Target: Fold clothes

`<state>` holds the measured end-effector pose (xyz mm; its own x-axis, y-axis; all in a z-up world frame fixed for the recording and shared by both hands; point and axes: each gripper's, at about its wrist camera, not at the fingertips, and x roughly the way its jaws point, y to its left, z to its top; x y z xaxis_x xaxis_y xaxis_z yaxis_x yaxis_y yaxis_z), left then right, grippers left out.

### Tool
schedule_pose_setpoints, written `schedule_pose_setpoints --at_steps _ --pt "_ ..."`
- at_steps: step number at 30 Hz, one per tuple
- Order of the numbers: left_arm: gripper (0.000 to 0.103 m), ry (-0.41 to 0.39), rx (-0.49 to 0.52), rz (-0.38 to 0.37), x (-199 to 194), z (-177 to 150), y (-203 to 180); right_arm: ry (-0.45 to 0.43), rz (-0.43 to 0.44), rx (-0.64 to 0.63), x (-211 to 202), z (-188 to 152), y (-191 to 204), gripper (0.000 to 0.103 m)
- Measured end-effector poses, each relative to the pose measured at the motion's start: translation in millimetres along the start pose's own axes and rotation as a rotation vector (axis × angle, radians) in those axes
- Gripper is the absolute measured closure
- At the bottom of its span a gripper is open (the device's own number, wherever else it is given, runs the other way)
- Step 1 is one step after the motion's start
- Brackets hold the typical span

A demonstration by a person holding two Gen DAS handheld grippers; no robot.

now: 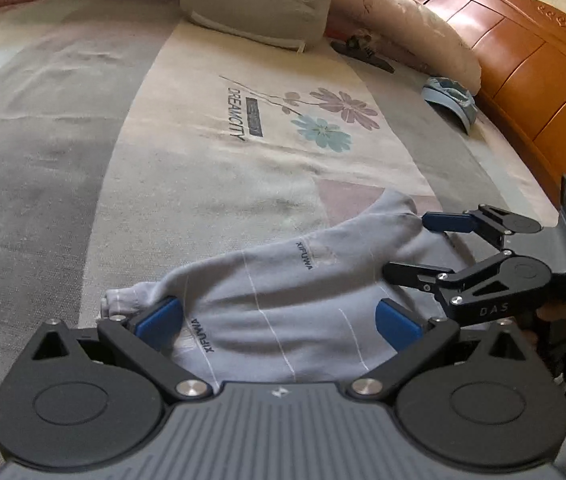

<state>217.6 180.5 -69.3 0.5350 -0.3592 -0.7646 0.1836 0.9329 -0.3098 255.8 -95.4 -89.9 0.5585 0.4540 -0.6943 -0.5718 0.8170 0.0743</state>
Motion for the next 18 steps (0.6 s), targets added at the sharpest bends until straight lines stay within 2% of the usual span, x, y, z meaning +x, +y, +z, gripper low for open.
schedule_pose_setpoints --at_steps 3,6,8,11,14,17,18 --pt "0.001 -0.010 0.024 0.013 -10.3 -1.4 -8.6 0.023 -0.007 0.006 -10.3 2.8 3.0 0.000" --pt "0.001 -0.031 0.063 0.022 -23.5 -6.5 -19.7 0.009 -0.025 0.005 -34.7 0.8 6.1 0.000" --pt "0.001 -0.042 0.086 0.019 -31.8 -9.7 -26.4 0.000 0.004 0.045 -58.6 -6.9 5.8 0.000" --pt "0.001 -0.037 0.101 -0.035 -40.3 -17.4 -34.0 0.004 0.093 0.153 -85.7 -24.1 4.1 0.000" --pt "0.001 -0.007 0.103 -0.063 -40.5 -29.4 -40.1 0.039 0.164 0.266 -94.6 -49.1 4.1 0.000" --pt "0.001 0.059 0.086 -0.026 -30.0 -42.9 -37.4 0.073 0.192 0.351 -95.7 -72.7 6.0 0.000" --pt "0.001 0.081 0.077 -0.011 -26.2 -46.0 -35.2 0.051 0.185 0.340 -98.6 -77.3 9.6 0.000"
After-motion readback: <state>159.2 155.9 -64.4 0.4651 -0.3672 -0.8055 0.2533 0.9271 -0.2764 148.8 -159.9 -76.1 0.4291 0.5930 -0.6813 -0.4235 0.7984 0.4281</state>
